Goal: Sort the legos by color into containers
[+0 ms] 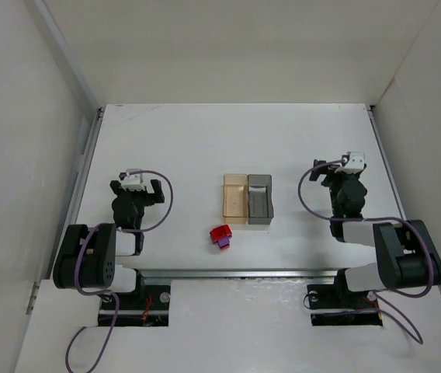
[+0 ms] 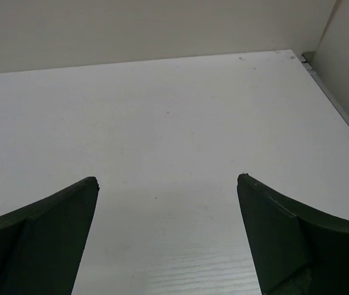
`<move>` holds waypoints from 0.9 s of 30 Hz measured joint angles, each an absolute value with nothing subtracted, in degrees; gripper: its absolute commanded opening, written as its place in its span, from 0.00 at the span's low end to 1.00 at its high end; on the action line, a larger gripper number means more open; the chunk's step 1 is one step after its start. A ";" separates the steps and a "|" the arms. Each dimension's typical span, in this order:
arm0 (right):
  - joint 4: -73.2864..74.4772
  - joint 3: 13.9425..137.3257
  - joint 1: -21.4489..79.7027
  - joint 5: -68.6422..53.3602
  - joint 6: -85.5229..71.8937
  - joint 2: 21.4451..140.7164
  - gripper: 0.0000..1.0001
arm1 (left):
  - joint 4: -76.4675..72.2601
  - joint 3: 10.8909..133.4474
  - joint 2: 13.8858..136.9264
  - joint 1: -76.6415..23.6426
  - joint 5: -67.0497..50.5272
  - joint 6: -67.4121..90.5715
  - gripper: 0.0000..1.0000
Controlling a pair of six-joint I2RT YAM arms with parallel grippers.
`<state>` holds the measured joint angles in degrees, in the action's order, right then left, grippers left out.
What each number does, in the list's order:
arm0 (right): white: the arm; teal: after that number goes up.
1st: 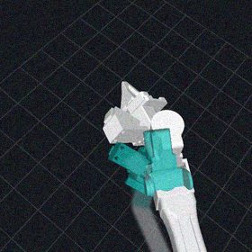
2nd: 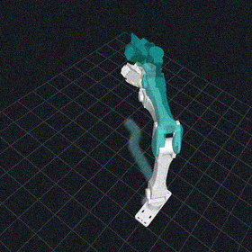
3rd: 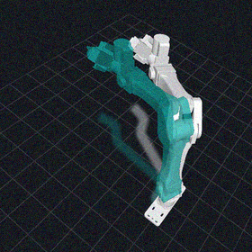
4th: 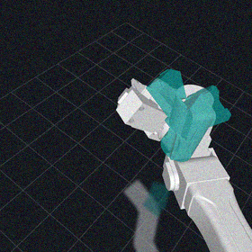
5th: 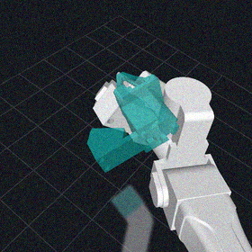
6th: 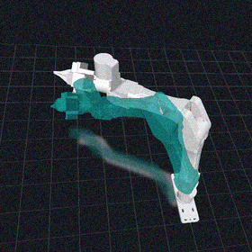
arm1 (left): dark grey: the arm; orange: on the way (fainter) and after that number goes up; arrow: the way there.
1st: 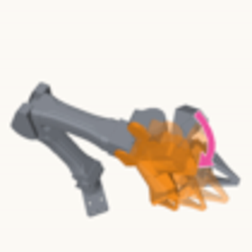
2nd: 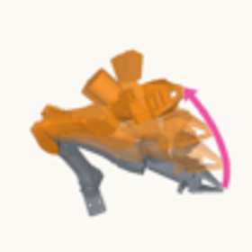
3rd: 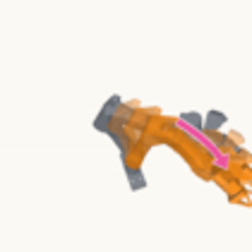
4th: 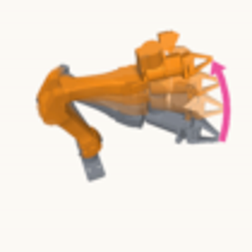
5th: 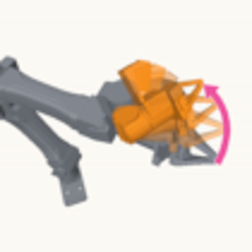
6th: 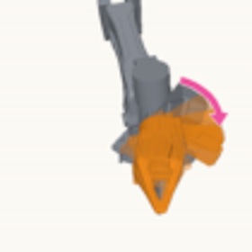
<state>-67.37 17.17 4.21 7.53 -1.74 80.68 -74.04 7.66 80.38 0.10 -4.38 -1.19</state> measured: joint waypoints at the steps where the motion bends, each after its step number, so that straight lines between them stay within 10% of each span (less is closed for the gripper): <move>1: -65.87 17.34 4.25 7.62 -1.74 79.90 1.00 | -74.04 7.66 80.38 0.10 -4.38 -1.21 1.00; 14: -4.29 71.72 19.90 7.75 19.97 70.78 1.00 | -48.31 24.14 58.19 -1.72 -19.33 -12.62 1.00; 20: 14.13 83.13 38.63 7.31 33.63 76.34 1.00 | -33.80 46.04 55.48 -9.63 17.82 -11.66 1.00; 27: 19.62 74.37 54.65 14.24 38.72 82.87 1.00 | -7.03 44.64 63.96 -28.56 48.58 -6.90 1.00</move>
